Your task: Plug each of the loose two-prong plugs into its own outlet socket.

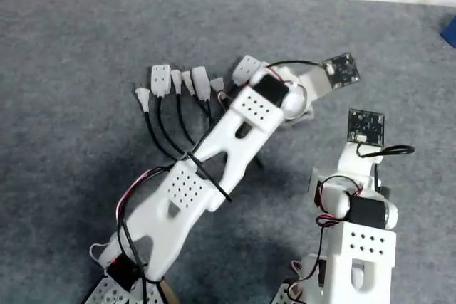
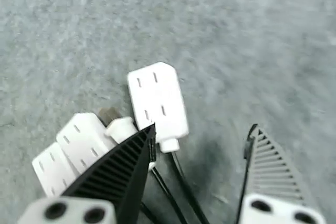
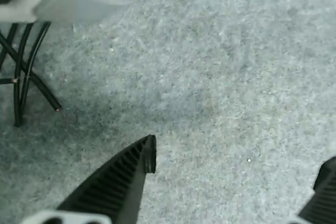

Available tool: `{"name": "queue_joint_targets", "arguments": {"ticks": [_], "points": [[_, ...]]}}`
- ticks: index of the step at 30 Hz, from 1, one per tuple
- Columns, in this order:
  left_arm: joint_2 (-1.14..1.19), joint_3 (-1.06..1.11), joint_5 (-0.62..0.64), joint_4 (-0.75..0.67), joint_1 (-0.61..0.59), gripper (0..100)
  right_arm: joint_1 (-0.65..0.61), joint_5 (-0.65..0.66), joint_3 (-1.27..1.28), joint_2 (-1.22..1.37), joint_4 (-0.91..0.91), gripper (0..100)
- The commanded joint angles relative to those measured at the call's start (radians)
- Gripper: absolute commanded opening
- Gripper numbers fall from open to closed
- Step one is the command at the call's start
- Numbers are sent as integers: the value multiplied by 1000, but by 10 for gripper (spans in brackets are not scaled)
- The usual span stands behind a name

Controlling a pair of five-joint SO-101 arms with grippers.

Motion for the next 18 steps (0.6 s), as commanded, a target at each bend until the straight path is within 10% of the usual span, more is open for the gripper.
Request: {"name": "queue_joint_targets", "arguments": {"ticks": [1, 18], "points": [[28, -58, -12, -95, -12, 277, 10, 15, -5, -19, -18, 447], [189, -56, -15, -239, -74, 268, 4, 15, -5, -19, -12, 447]]}}
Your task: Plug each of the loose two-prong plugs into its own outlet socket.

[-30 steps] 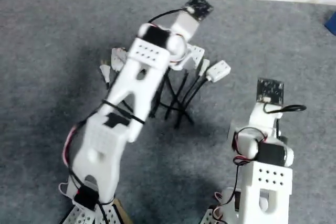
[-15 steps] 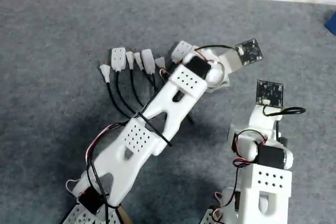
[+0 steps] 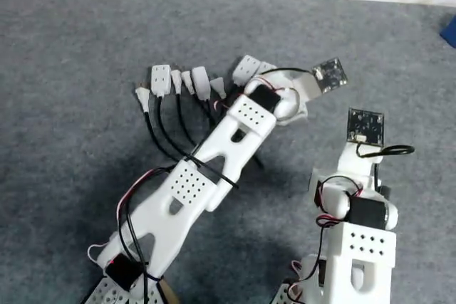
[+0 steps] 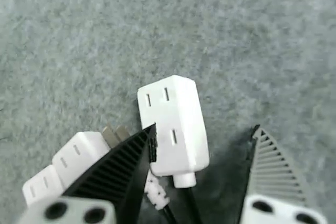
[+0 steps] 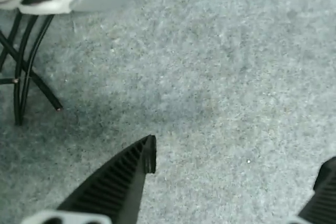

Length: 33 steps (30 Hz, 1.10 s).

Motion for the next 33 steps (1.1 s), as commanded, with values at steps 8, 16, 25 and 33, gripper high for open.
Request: {"name": "queue_joint_targets", "arguments": {"ticks": [8, 16, 25, 33], "points": [[10, -15, -78, 6, -38, 206, 4, 9, -4, -16, -12, 447], [-33, -76, -78, 238, 2, 50, 4, 11, -4, -16, -12, 447], [-122, -257, -28, 735, 99, 5, 4, 11, -13, -10, -10, 447], [-387, 101, 52, 732, 91, 5, 10, 11, -82, -4, 58, 447]]}}
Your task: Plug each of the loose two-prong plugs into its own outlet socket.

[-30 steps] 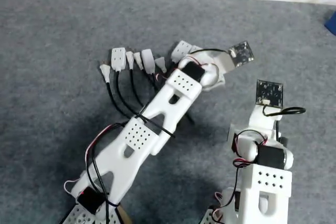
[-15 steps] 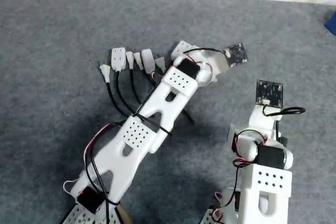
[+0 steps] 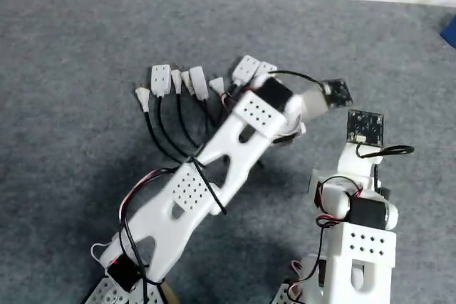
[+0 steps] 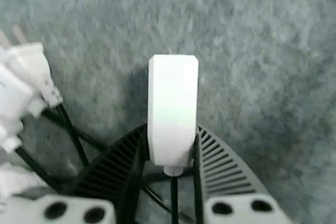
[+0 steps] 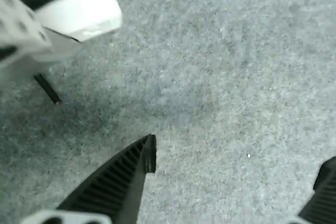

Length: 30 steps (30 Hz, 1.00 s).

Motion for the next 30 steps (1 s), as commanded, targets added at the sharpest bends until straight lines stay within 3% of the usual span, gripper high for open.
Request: {"name": "queue_joint_targets", "arguments": {"ticks": [1, 11, 19, 24, 30], "points": [[-302, 263, 61, 21, 19, 5, 10, 11, -73, 12, 36, 447], [-1175, 1236, 74, -11, 8, 5, 4, 11, -133, 318, 33, 447], [-1515, 1942, -75, -321, -239, 5, 2, 11, -128, 328, 13, 447], [-1532, 2149, -124, -491, -294, 5, 2, 8, -131, 328, 13, 447], [-1532, 2172, -124, -502, -193, 6, 2, 6, -130, 328, 13, 447]]}}
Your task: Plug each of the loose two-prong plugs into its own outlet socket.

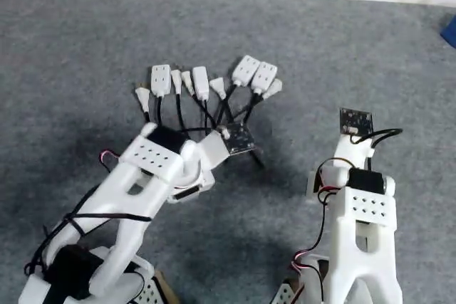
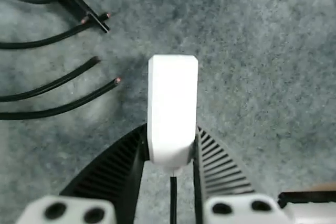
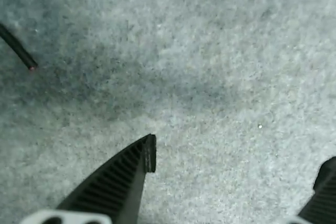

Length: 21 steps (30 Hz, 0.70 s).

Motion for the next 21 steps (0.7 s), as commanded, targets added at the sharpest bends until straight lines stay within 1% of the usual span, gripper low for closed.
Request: {"name": "queue_joint_targets", "arguments": {"ticks": [1, 4, 6, 8, 10, 13, 15, 21], "points": [[-39, 2, -20, 29, 114, 18, 2, 6, -44, 2, -15, 447], [-39, 4, -118, 195, 229, 121, 2, 6, -44, 2, -16, 447], [-48, 2, -167, 281, 295, 188, 2, 6, -45, 2, -16, 447], [-48, -2, -169, 315, 332, 223, 2, 6, -45, 2, -16, 447], [-48, -1, -170, 316, 343, 223, 2, 8, -45, 2, -16, 447], [-48, -4, -172, 316, 340, 224, 2, 8, -44, 2, -16, 447], [-48, -7, -170, 304, 317, 224, 2, 8, -44, 2, -16, 447], [-41, -16, -175, 181, 173, 224, 2, 6, -44, 2, -16, 447]]}}
